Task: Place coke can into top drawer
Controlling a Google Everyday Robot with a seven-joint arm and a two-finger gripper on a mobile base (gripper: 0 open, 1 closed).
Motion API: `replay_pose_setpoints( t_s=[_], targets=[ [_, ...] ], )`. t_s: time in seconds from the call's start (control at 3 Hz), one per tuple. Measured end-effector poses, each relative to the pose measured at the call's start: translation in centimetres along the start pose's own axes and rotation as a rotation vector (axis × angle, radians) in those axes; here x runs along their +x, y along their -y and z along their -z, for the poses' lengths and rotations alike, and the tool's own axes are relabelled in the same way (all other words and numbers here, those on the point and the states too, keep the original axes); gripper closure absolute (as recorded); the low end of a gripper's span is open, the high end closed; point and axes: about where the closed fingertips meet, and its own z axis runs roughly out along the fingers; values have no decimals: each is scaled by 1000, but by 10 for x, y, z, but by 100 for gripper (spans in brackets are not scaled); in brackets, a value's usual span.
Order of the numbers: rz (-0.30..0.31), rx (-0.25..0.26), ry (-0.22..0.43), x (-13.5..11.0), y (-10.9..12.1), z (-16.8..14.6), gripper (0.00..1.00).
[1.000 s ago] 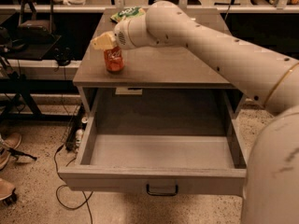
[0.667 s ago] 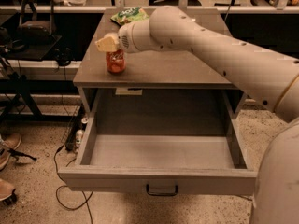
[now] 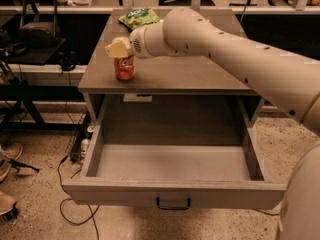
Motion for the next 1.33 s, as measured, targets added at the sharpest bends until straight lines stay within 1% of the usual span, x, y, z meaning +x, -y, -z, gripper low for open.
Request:
replay_pose_setpoints(
  t_s=[0.33, 0.67, 1.0, 1.33],
  targets=[
    [0, 0, 0, 0, 0, 0, 100],
    [43, 27, 29, -17, 2, 15, 100],
    [132, 106, 56, -42, 1, 55, 100],
    [164, 187, 38, -44, 1, 100, 100]
  ],
)
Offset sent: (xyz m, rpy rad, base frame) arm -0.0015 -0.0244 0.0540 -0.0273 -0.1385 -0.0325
